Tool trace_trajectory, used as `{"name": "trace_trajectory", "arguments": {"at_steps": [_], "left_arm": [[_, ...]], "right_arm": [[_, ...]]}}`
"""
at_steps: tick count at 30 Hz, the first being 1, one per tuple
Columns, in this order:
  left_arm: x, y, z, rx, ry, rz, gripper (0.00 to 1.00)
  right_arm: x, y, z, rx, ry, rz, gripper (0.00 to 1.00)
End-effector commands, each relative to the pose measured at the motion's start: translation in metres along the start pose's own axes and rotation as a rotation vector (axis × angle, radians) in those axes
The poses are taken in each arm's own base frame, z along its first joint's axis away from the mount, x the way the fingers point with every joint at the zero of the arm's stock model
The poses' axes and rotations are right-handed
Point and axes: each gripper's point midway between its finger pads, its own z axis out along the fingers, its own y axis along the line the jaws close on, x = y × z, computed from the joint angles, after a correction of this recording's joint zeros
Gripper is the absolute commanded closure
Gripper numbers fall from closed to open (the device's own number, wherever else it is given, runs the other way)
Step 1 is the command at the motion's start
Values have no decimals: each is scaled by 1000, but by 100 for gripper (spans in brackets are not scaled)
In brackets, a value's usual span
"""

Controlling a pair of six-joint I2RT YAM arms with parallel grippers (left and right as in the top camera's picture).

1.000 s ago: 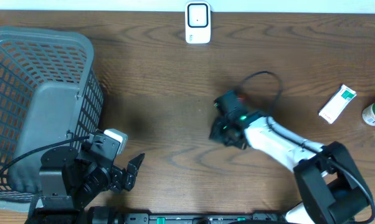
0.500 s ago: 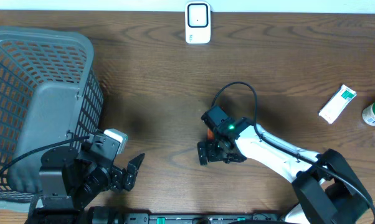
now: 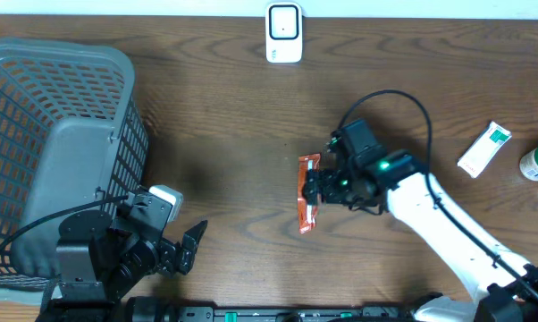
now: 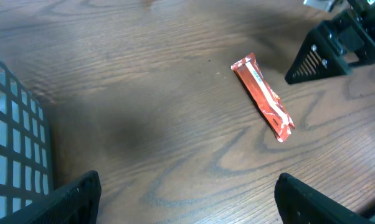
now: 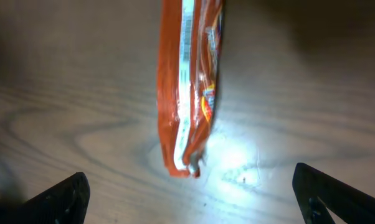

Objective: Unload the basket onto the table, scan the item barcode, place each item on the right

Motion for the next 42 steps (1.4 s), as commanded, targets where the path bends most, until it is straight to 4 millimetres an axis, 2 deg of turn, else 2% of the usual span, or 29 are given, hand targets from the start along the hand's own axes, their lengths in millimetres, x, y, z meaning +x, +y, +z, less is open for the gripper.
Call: {"name": "trace_trajectory", "arguments": {"at_steps": [1,3,9,13,18,24,28,30,33,35,36,37,38,39,42], "left_arm": [[0,-2,0,12,-3,17,13],[0,-2,0,12,-3,17,13],[0,-2,0,12,-3,17,13],[0,-2,0,12,-3,17,13],[0,-2,0,13,-3,17,13],[0,-2,0,12,-2,17,13],[0,-2,0,12,-3,17,13],[0,-2,0,12,-3,17,13],[0,-2,0,12,-3,17,13],[0,-2,0,12,-3,17,13],[0,-2,0,12,-3,17,13],[0,-2,0,12,-3,17,13],[0,-2,0,12,-3,17,13],[0,-2,0,12,-3,17,13],[0,-2,0,12,-3,17,13]], "right_arm": [[10,-6,10,-113,47,-23,1],[12,-12,19,-140,38,-11,1],[30,-10,43,-295,26,-31,1],[40,-19,59,-305,2,-7,1],[45,-28,68,-300,-30,-11,1],[53,-36,82,-281,9,12,1],[56,-43,102,-269,43,39,1],[63,-49,112,-257,80,60,4],[77,-58,124,-231,140,88,15],[85,-63,130,-218,172,89,36],[89,-65,132,-211,188,97,59],[92,-67,134,-203,200,100,85],[93,-68,134,-200,201,101,94],[92,-68,134,-199,199,98,99],[87,-67,135,-207,181,87,99]]}}
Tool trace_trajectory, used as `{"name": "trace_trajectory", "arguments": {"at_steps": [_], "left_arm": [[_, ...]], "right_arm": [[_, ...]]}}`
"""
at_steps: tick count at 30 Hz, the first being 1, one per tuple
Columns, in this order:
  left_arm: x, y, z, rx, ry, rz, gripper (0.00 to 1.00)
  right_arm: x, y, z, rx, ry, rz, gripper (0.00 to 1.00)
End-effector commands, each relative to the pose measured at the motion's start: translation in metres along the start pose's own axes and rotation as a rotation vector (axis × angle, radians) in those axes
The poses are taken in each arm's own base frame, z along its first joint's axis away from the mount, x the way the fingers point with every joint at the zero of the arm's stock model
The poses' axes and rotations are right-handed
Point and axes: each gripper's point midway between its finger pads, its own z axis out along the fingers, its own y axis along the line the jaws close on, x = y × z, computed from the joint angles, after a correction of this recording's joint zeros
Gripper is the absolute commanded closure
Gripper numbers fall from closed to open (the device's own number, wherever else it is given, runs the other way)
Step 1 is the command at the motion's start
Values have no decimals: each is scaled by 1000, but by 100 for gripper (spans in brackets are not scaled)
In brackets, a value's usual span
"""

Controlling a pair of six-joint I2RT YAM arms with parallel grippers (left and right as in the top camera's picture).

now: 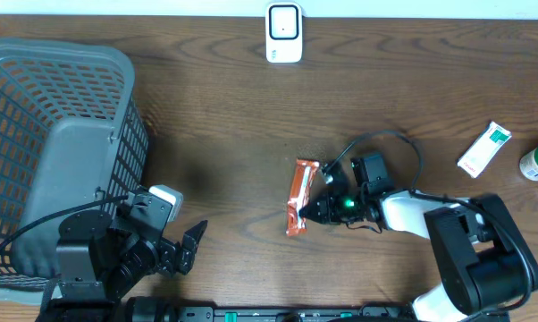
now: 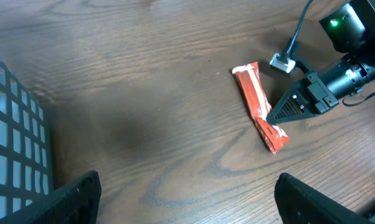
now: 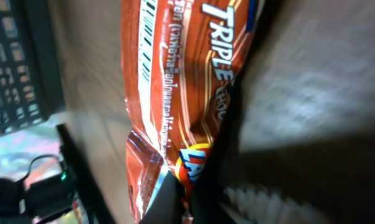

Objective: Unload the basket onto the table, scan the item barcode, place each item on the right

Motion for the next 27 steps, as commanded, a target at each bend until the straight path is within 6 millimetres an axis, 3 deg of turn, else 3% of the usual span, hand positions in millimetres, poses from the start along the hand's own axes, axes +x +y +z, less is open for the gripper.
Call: {"name": "trace_trajectory", "arguments": {"at_steps": [1,5,8,11,16,19,21,27], "left_arm": [[0,-2,0,12,-3,17,13],[0,-2,0,12,-3,17,13],[0,-2,0,12,-3,17,13],[0,-2,0,12,-3,17,13],[0,-2,0,12,-3,17,13],[0,-2,0,12,-3,17,13],[0,-2,0,12,-3,17,13],[0,-2,0,12,-3,17,13]], "right_arm": [[36,-77,5,309,31,108,99],[28,-71,3,299,9,67,99],[15,-53,-5,265,-30,25,99],[-3,-16,-18,178,-94,-67,99],[-19,60,-59,16,-234,-270,99],[-11,102,-85,-83,-285,-400,99],[-2,118,-97,-115,-306,-449,99],[20,132,-118,-119,-329,-491,99]]}}
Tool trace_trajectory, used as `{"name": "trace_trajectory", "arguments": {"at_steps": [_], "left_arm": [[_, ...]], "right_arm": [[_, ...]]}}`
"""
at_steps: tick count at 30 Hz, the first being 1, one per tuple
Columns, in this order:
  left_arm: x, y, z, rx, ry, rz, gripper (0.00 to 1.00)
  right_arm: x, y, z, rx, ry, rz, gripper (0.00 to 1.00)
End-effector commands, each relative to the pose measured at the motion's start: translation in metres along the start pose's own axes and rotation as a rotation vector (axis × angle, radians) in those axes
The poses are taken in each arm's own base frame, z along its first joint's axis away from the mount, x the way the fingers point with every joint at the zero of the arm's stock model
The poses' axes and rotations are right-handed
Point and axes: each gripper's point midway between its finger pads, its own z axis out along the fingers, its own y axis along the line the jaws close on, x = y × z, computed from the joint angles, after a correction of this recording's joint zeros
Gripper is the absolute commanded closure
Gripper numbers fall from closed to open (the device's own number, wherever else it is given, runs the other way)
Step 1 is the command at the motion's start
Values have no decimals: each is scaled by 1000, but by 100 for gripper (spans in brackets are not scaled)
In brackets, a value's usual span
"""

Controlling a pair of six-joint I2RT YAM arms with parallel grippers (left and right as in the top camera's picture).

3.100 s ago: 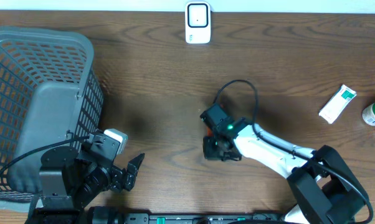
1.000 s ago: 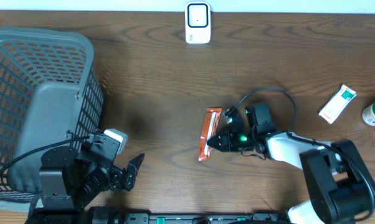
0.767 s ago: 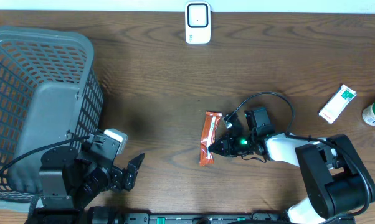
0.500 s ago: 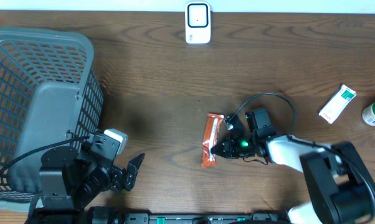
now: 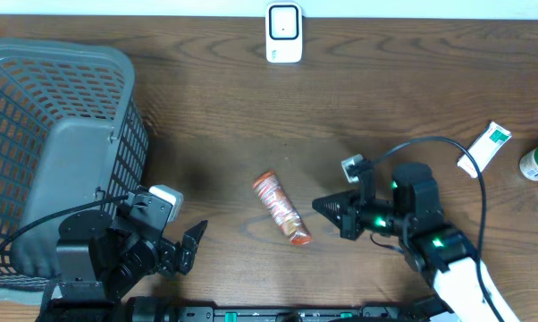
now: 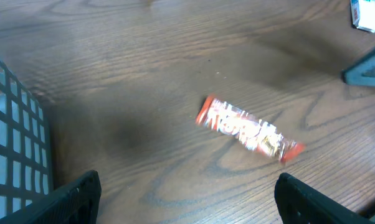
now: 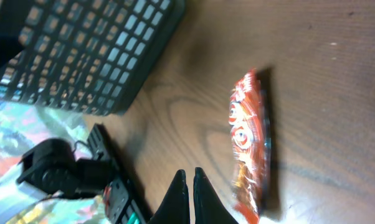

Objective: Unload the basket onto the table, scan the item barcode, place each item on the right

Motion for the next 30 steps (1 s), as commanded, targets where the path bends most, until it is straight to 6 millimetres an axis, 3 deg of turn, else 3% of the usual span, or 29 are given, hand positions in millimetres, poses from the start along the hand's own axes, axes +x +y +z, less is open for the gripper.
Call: {"name": "trace_trajectory", "arguments": {"at_steps": [1,3,6,7,9,13,17,24,30], "left_arm": [[0,-2,0,12,-3,16,13],[0,-2,0,13,-3,16,13],[0,-2,0,12,-3,16,13],[0,-2,0,13,-3,17,13],[0,-2,0,12,-3,16,13],[0,-2,0,12,-3,17,13],[0,-2,0,12,-3,16,13],[0,-2,0,12,-3,16,13],[0,-2,0,12,-3,17,13]], "right_arm": [[5,9,-7,-11,3,-39,99],[12,-8,-8,78,21,5,84],[31,-42,-8,242,84,92,44],[37,-49,-7,266,108,114,34],[47,-56,-2,279,160,152,26],[57,-62,14,274,228,165,18],[55,-70,25,364,260,99,16],[42,-54,50,511,272,-88,15],[50,-51,64,637,298,-229,12]]}}
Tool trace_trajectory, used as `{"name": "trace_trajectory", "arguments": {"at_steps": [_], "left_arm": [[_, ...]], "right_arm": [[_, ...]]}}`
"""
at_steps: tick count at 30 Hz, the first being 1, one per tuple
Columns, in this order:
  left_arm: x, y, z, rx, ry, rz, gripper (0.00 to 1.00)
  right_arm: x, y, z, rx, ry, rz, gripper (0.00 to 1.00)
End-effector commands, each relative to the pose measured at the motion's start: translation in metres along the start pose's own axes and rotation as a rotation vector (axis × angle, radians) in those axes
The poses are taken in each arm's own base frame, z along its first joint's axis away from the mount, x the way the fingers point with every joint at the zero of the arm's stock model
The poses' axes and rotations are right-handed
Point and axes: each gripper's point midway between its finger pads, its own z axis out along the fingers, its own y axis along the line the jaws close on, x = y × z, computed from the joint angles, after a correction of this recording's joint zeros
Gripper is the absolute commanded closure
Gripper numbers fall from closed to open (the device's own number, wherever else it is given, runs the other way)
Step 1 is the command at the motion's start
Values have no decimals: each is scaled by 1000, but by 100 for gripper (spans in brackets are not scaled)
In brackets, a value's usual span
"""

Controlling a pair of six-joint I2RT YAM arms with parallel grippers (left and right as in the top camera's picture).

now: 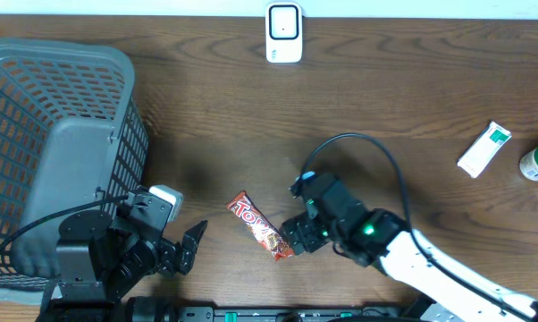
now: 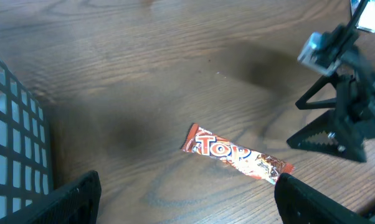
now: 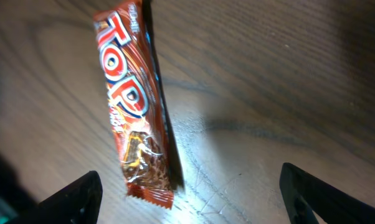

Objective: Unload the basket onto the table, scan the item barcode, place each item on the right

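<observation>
An orange-red candy bar (image 1: 260, 226) lies flat on the wooden table, its "TOP" label facing up; no barcode shows. It also appears in the left wrist view (image 2: 237, 158) and under the right wrist camera (image 3: 134, 137). My right gripper (image 1: 298, 236) hangs open just over the bar's right end, holding nothing; its fingertips (image 3: 75, 196) straddle the wrapper's end and bare table. My left gripper (image 1: 187, 249) rests open to the left of the bar, well apart from it (image 2: 187, 208). A white scanner (image 1: 284, 33) stands at the table's far edge.
A large grey mesh basket (image 1: 54, 134) fills the left side. A white and green box (image 1: 483, 148) and a green-capped bottle sit at the right edge. The right arm's cable (image 1: 367, 148) loops over the table's middle.
The bar now lies a little further left, turned with the "TOP" label up. My right gripper, then shut and apart on the bar's right, is now open over its right end.
At first my right gripper was open over the bar, which lay seam side up at the table's middle. Then it was shut, low against the bar's side. Then the bar lay further left and turned, the gripper apart. Now the label faces up.
</observation>
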Motion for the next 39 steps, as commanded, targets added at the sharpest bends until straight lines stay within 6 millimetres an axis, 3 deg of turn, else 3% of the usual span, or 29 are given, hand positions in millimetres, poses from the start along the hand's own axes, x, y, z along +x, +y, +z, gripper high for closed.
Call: {"name": "trace_trajectory", "arguments": {"at_steps": [1,12,15,22,28,33,39], "left_arm": [[0,-2,0,12,-3,16,13],[0,-2,0,12,-3,16,13],[0,-2,0,12,-3,16,13],[0,-2,0,12,-3,17,13],[0,-2,0,12,-3,17,13],[0,-2,0,12,-3,16,13],[0,-2,0,12,-3,17,13]], "right_arm": [[-5,-10,7,171,-27,-51,11],[-15,33,38,274,-3,-260,11],[-13,33,39,339,6,-303,11],[19,40,51,371,110,-403,13],[33,54,55,359,123,-462,13],[33,47,54,408,122,-483,12],[51,32,74,464,225,-592,14]]}}
